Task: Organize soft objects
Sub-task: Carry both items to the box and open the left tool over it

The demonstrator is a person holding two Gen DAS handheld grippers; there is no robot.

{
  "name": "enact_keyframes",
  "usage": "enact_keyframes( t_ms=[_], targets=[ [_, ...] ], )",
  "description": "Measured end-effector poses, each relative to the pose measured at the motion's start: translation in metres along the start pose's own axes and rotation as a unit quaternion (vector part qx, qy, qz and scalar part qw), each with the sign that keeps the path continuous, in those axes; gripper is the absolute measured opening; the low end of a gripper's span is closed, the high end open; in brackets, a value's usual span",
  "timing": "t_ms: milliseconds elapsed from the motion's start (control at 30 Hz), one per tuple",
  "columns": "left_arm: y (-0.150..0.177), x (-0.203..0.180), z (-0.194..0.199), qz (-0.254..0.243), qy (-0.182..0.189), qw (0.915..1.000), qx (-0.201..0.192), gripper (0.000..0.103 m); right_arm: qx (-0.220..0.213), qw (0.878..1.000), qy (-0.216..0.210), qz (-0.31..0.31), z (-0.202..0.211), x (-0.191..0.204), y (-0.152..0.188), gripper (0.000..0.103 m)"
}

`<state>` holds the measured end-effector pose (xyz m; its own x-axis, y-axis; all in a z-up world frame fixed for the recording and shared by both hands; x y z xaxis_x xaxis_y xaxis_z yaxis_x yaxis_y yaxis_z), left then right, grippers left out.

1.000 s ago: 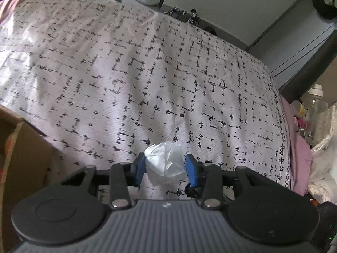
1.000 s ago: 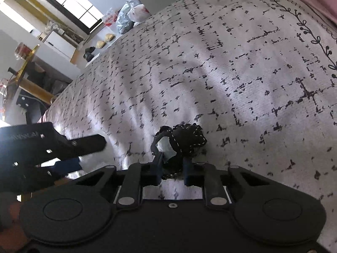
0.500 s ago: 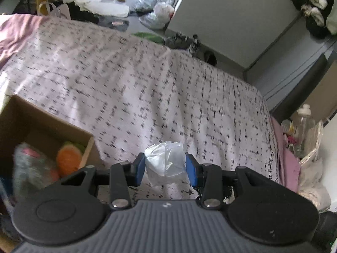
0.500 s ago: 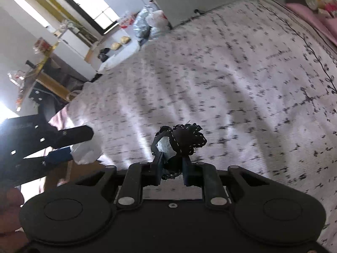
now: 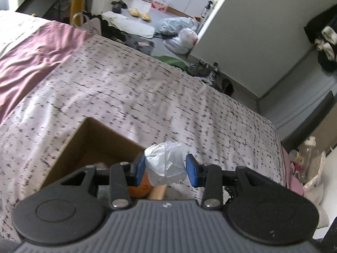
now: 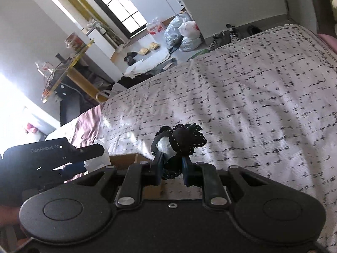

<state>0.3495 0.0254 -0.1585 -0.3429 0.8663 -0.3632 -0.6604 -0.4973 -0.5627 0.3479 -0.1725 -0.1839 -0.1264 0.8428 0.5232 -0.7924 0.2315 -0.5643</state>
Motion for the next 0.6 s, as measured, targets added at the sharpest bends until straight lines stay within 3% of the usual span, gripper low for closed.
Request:
enact_keyframes(
  t_ms=[467, 600],
  targets=[
    [-0.015, 0.06, 0.003, 0.031, -0.015, 0.9994, 0.004, 0.041, 0.01, 1.0, -0.006, 0.028, -0.007, 0.057, 0.014, 0.019],
    [-0.019, 0.07, 0.005, 0.039, -0.023, 0.999, 0.004, 0.05, 0.014, 0.999, -0.01, 0.036, -0.01, 0.069, 0.018, 0.019]
  ],
)
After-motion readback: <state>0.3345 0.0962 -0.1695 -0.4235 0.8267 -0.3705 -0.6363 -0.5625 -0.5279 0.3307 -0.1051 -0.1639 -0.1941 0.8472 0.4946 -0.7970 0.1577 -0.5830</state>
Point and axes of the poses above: each gripper's, at about its wrist camera, not at the fingertips, and z roughly against the way its jaws point, x to its left, y to its underside, the point moved 8 cm from there along -z, roughly the way its jaws point, and after that the axes turned 5 degrees about -x, right-handed, at the moved point
